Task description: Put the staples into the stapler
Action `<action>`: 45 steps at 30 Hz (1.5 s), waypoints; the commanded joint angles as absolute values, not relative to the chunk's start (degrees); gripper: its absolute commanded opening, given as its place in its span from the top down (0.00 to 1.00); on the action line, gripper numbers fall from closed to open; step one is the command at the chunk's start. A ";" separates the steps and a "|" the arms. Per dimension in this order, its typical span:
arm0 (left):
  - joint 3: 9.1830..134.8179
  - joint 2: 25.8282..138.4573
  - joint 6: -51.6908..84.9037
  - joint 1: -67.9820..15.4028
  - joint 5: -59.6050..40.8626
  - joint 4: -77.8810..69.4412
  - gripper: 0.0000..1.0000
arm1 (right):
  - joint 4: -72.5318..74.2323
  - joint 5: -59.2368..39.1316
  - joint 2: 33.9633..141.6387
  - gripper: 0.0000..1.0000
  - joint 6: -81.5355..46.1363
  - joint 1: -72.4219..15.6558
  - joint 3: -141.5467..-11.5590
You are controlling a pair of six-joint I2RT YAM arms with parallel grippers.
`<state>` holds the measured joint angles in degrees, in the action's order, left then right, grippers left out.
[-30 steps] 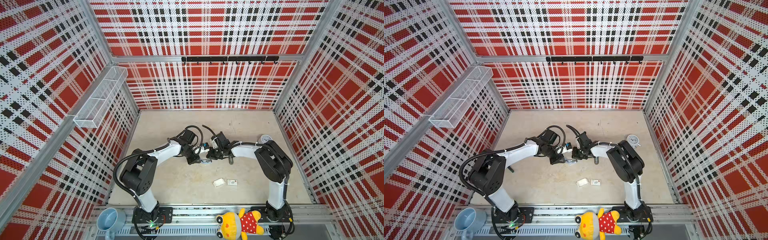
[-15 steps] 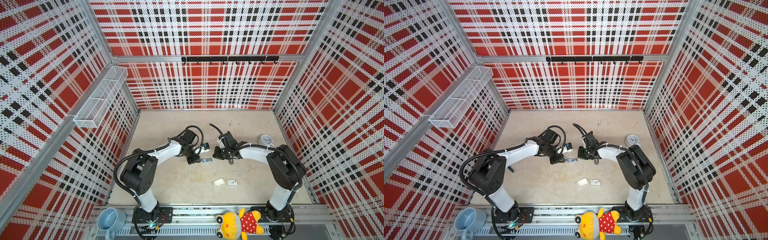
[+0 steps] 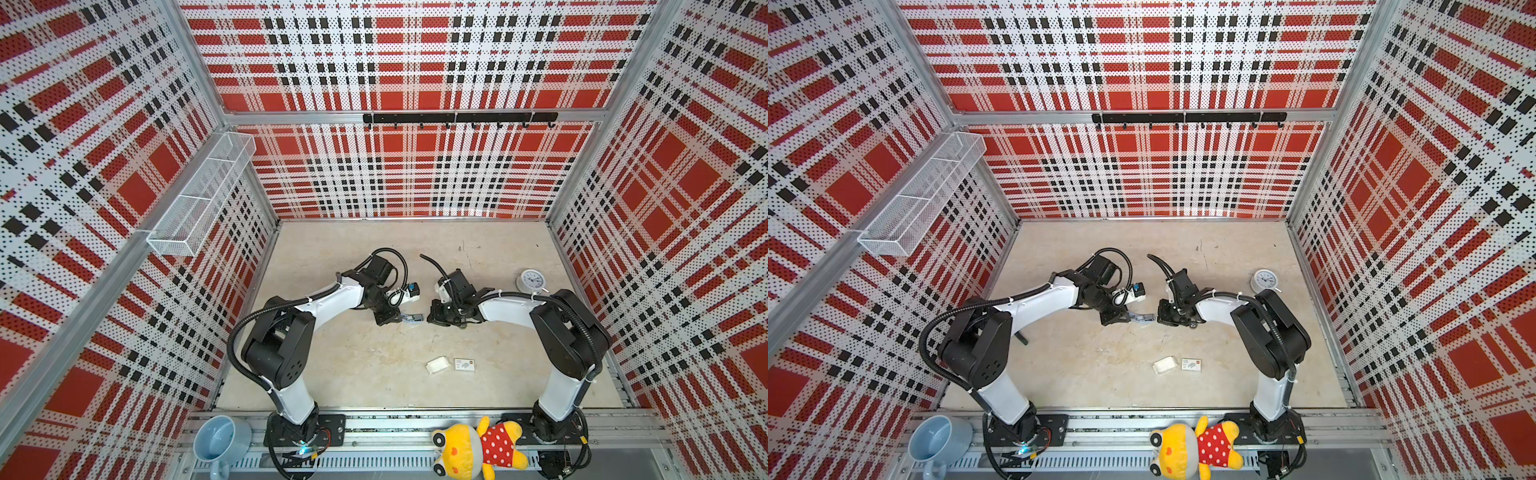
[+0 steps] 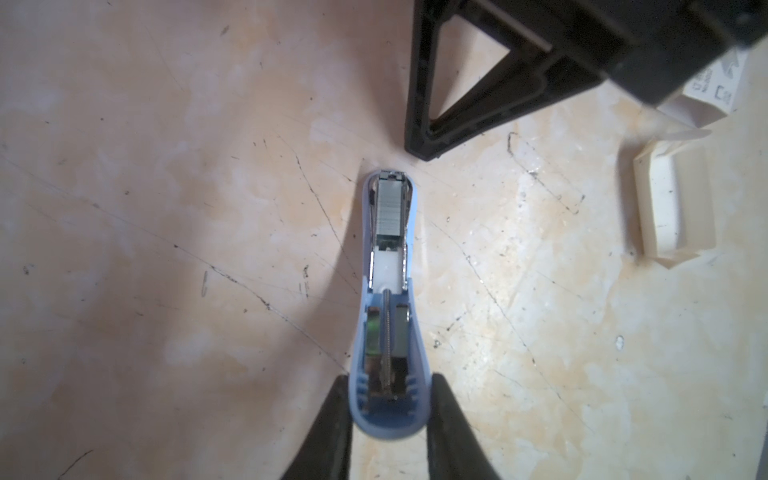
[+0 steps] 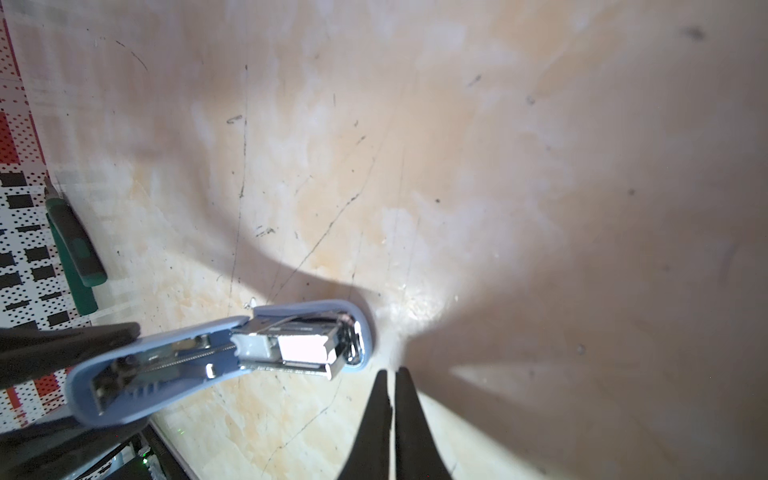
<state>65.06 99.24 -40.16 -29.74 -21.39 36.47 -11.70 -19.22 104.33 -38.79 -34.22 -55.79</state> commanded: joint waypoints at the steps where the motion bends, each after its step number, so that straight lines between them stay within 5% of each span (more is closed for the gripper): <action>1: 66.69 100.60 -41.06 -30.12 -21.25 38.05 0.84 | -10.29 -20.08 106.36 0.92 -38.23 -34.31 -57.23; 45: 76.52 110.19 -38.00 -35.42 -20.40 41.11 0.84 | -7.41 -21.00 108.19 0.93 -38.47 -34.34 -56.36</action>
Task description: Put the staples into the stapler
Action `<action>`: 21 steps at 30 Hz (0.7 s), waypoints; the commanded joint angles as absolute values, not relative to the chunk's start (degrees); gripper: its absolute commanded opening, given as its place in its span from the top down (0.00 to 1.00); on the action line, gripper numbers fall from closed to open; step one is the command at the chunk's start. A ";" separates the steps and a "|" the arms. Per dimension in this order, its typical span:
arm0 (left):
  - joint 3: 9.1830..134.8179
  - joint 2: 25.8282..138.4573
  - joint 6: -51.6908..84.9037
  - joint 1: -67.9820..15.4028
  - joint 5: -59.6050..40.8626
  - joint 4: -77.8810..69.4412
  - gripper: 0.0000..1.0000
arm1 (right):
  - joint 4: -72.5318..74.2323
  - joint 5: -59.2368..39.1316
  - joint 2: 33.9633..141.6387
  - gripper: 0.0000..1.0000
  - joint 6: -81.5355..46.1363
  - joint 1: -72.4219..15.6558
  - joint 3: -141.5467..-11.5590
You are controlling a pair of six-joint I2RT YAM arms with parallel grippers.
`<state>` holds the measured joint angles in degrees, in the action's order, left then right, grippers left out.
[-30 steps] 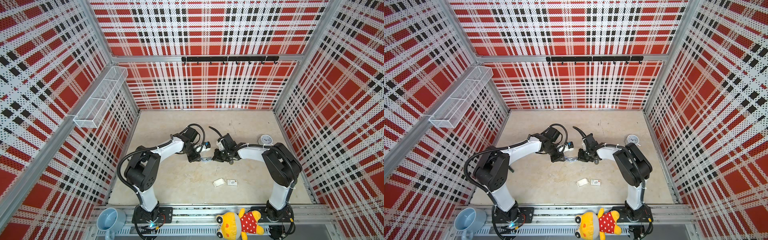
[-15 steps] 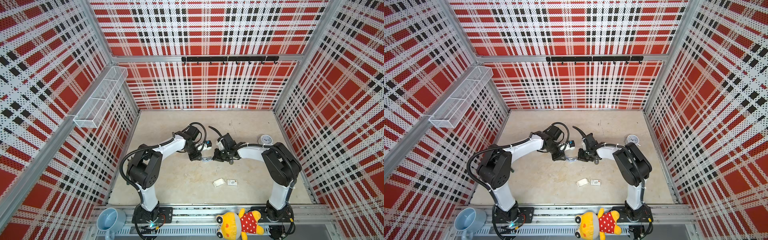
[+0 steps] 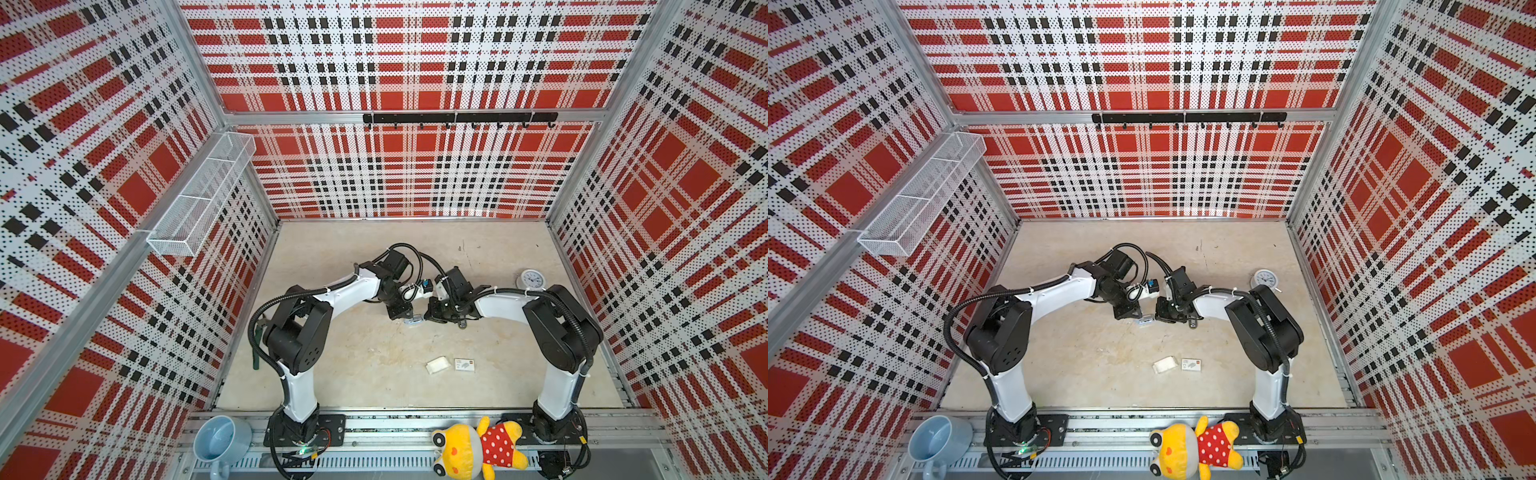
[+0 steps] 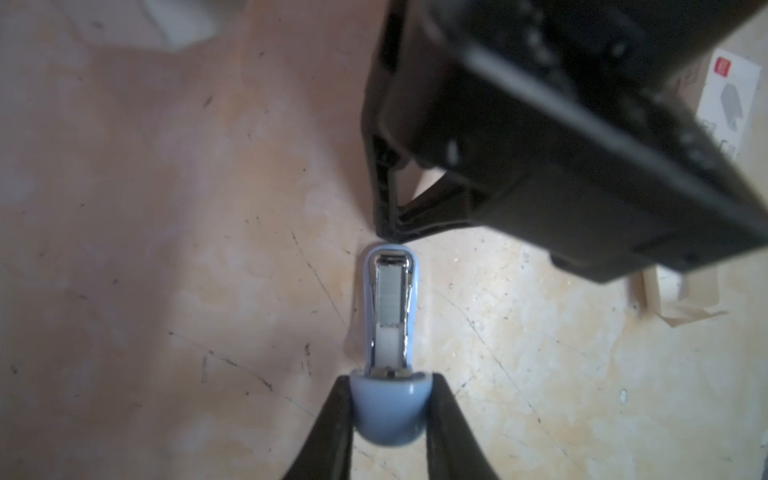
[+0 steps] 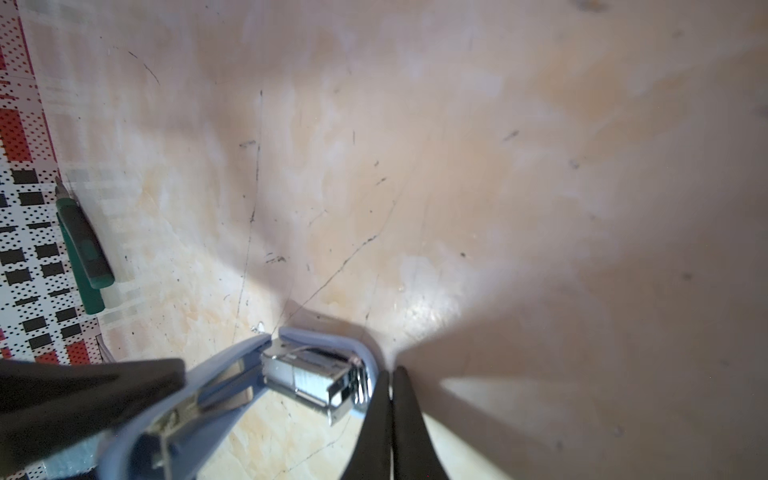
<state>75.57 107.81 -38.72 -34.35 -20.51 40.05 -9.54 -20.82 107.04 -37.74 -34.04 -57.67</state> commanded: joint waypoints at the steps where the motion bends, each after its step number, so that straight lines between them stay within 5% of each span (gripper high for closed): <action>1: 76.91 110.57 -38.08 -35.64 -20.43 41.45 0.84 | -7.16 -20.84 108.10 0.93 -38.65 -34.32 -56.11; 21: 76.30 110.83 -38.12 -37.17 -17.70 42.54 0.84 | -11.57 -13.25 97.26 0.93 -38.85 -31.84 -53.42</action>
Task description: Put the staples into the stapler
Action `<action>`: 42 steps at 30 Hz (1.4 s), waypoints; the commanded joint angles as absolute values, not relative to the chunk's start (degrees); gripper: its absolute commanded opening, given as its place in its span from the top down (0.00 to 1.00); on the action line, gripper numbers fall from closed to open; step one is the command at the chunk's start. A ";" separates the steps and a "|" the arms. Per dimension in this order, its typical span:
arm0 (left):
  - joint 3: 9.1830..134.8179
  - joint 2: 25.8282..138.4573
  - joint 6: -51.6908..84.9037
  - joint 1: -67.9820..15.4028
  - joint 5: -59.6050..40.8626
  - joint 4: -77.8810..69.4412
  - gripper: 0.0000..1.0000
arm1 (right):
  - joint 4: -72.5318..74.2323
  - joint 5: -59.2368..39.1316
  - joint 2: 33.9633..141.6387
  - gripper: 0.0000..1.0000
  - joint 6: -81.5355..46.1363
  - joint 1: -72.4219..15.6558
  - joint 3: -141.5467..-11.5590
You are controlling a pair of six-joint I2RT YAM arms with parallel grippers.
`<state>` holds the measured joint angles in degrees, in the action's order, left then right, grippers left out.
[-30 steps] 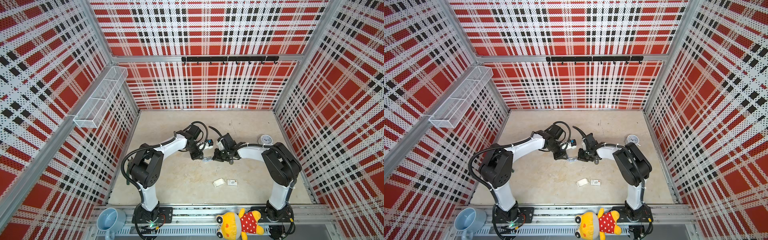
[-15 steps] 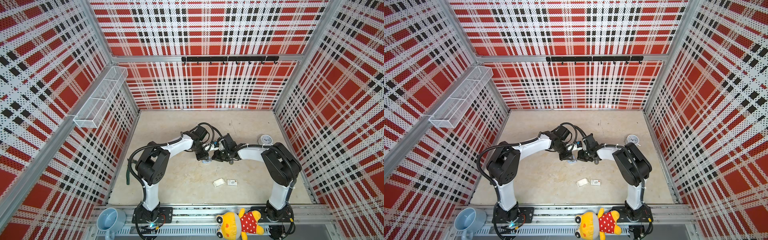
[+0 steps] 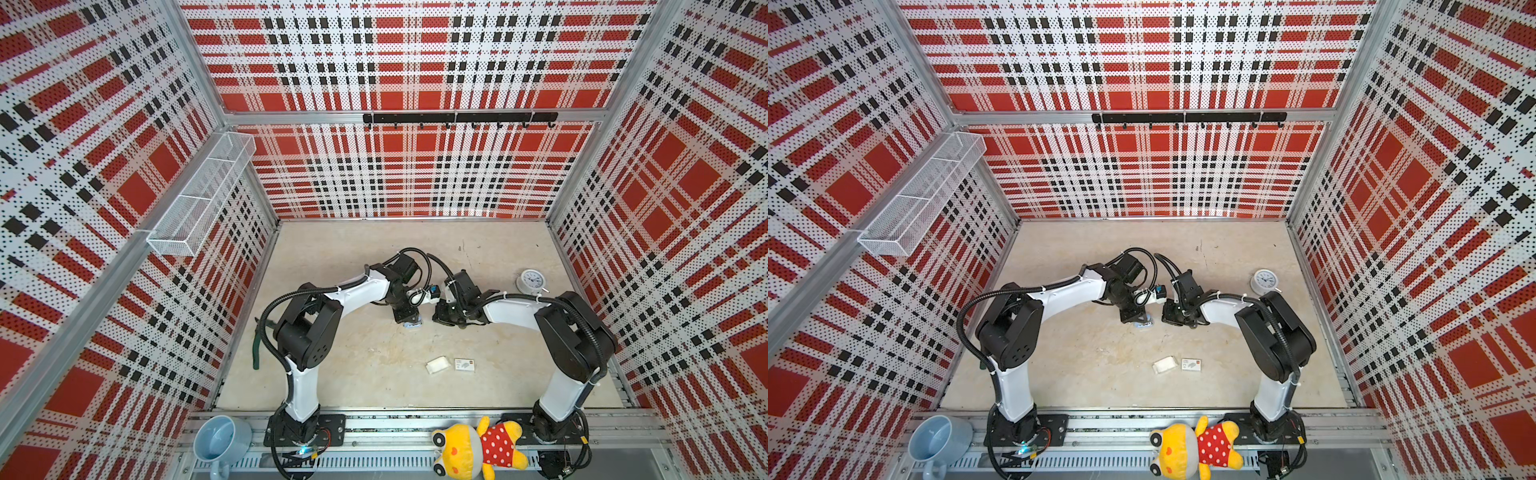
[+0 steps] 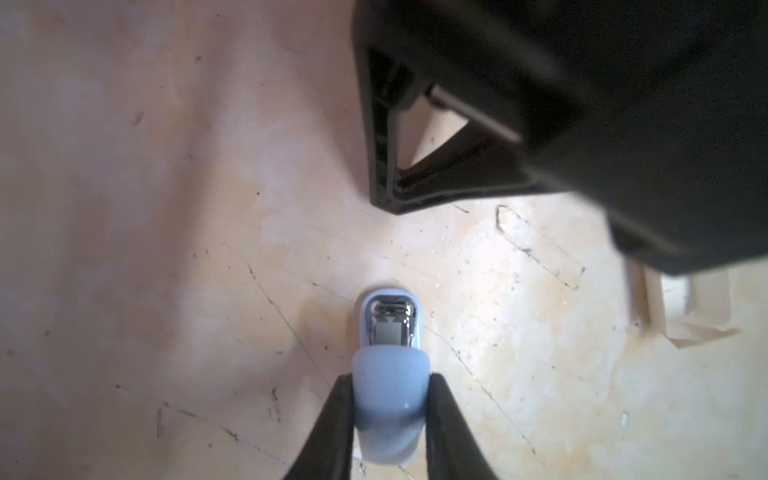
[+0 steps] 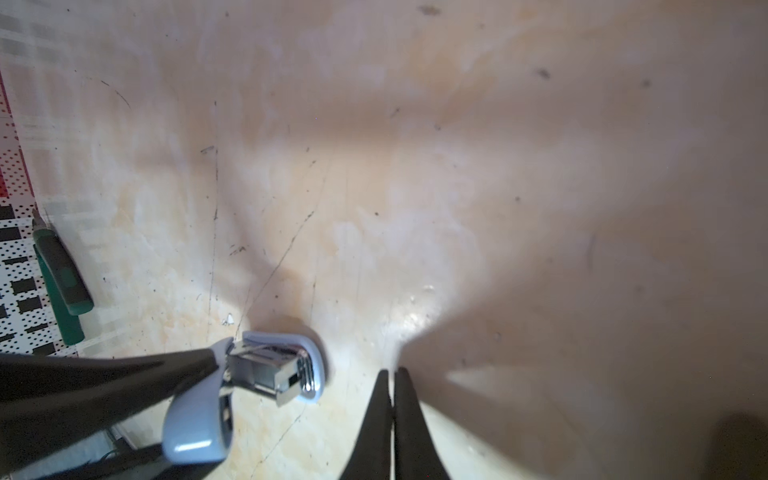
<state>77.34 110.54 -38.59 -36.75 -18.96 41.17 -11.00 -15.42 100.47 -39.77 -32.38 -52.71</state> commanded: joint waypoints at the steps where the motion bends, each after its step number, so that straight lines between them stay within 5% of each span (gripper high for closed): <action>1: 76.20 110.74 -38.07 -37.09 -17.65 42.50 0.84 | -11.92 -12.96 96.65 0.92 -38.77 -31.57 -53.44; 42: 88.68 125.17 -41.36 -44.79 -0.08 56.02 0.87 | -30.23 -6.02 62.24 0.92 -36.84 -25.39 -42.82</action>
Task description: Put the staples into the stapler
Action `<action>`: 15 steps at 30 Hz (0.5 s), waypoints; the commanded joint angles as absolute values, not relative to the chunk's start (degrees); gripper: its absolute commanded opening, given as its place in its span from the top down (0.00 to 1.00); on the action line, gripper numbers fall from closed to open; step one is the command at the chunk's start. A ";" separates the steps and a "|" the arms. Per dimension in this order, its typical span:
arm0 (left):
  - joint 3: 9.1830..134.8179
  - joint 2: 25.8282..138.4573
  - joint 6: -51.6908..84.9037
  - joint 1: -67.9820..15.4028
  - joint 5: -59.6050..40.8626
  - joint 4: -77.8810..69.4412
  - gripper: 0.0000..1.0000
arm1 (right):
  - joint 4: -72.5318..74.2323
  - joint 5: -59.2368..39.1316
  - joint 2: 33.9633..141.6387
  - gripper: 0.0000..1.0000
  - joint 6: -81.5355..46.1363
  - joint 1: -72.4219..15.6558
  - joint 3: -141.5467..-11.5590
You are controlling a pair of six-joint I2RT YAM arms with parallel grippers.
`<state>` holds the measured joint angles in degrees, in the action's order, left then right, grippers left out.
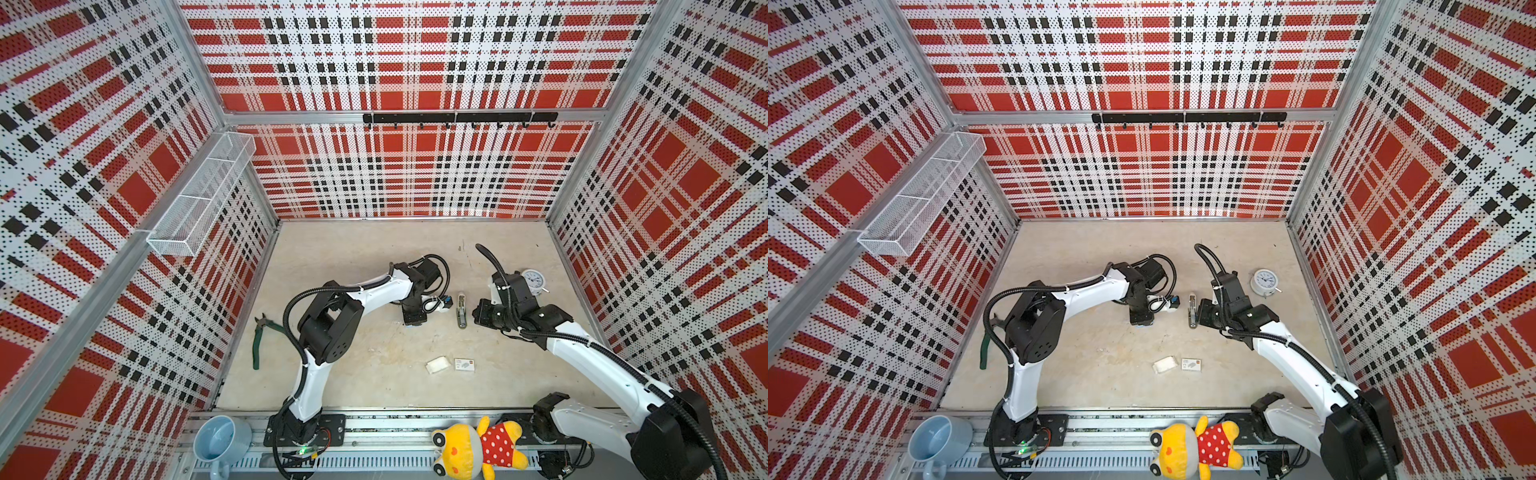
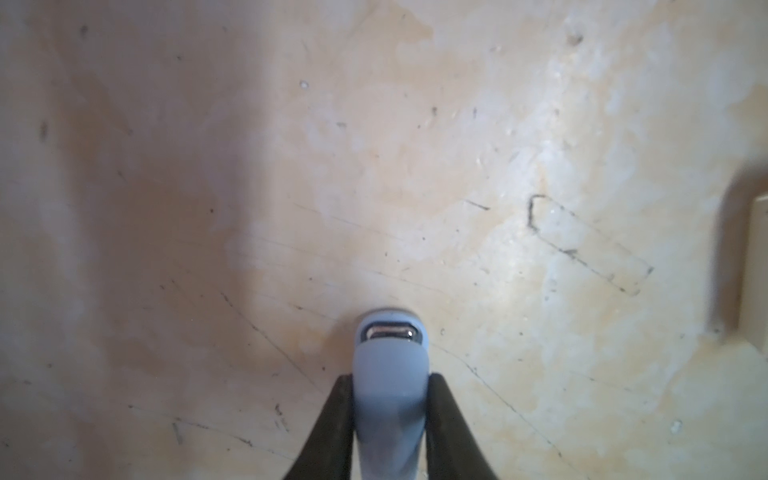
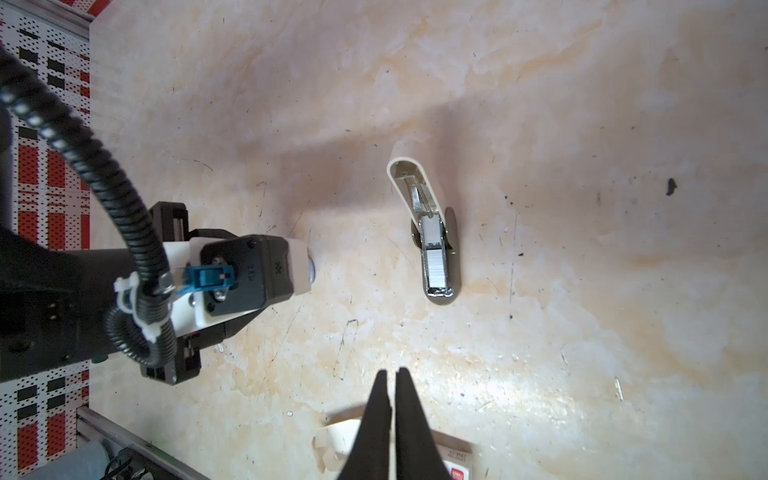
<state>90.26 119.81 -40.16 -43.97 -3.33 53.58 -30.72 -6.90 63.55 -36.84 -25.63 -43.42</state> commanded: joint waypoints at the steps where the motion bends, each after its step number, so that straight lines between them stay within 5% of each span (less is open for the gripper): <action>1: 88.76 125.39 -41.40 -44.95 0.25 56.09 0.87 | -30.28 -6.06 62.10 0.92 -36.87 -25.40 -42.68; 15: 89.73 121.53 -39.62 -45.13 2.46 56.67 0.77 | -28.63 -5.54 61.52 0.84 -36.83 -25.31 -41.67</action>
<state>91.35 120.18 -39.88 -45.10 0.38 54.81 -30.41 -6.72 62.43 -36.84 -25.63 -42.30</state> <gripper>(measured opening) 0.276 0.158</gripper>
